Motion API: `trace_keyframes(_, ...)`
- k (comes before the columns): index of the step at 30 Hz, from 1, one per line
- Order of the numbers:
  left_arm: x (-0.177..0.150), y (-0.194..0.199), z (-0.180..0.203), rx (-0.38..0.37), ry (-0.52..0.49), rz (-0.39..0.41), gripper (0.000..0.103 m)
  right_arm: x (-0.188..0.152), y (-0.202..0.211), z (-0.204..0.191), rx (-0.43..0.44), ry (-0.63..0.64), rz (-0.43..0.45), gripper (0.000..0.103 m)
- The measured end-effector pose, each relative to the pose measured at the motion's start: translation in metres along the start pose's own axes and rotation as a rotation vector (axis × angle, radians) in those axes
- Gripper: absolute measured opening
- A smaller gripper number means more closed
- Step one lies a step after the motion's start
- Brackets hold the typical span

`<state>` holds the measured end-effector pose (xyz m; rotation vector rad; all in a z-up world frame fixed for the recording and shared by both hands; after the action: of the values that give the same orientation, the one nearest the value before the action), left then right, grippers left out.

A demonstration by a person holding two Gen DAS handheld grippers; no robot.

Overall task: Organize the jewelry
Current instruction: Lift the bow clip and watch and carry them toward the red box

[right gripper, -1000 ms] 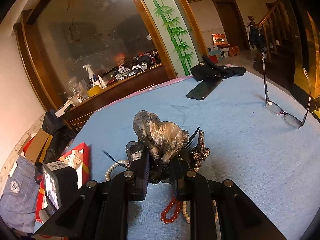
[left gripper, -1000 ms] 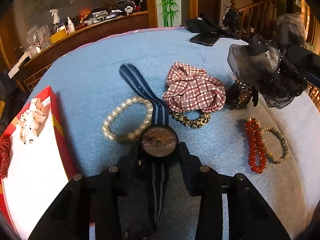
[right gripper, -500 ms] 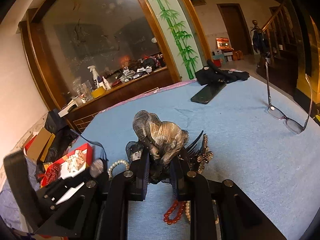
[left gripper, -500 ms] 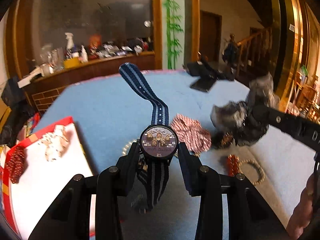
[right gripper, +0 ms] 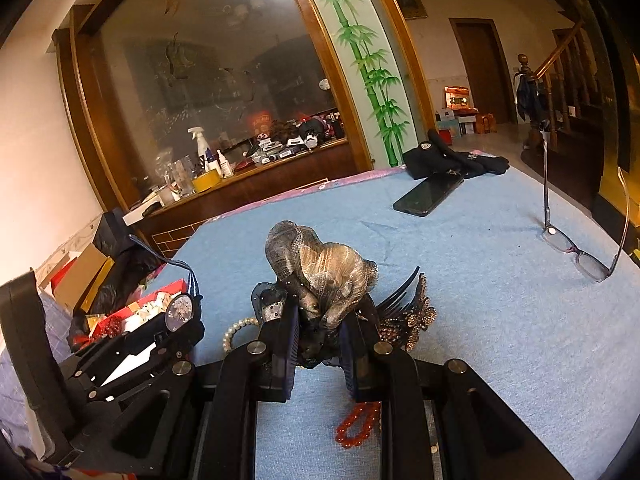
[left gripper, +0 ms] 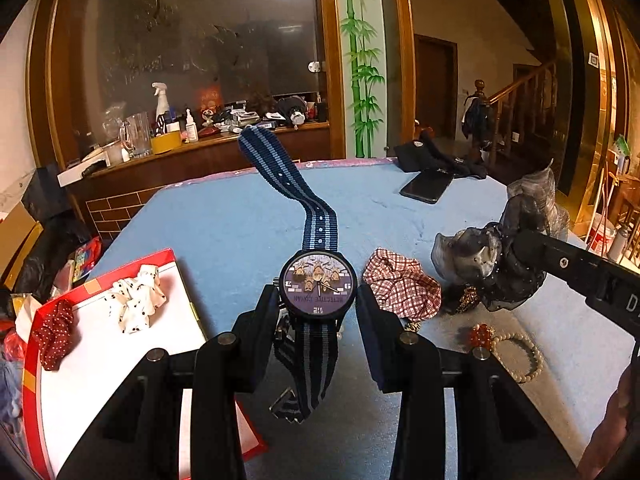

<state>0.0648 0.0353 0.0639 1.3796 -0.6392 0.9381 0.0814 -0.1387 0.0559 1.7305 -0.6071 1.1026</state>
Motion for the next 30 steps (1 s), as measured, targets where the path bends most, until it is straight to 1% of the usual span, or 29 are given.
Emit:
trace_keyframes(6, -0.001, 0.006, 0.002, 0.002, -0.008, 0.019, 0.038, 0.0, -0.001, 0.0, -0.002, 0.003, -0.003, 0.02)
trace_keyframes(30, 0.002, 0.013, 0.001, 0.006, -0.01, 0.05, 0.038, 0.0, -0.006, -0.003, 0.019, 0.017, -0.011, 0.02)
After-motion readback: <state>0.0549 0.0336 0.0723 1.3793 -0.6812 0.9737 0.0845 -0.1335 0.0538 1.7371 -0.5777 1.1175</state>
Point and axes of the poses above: each gripper's, at about its wrist camera, not at the fingertips, and y roughly against the way its jaws point, z to its right, x to its top, the point moved 2 cm from there along -y, roughly the way its jaws point, and after that the axes turned 13 degrees about y, right-handed, at the moved point
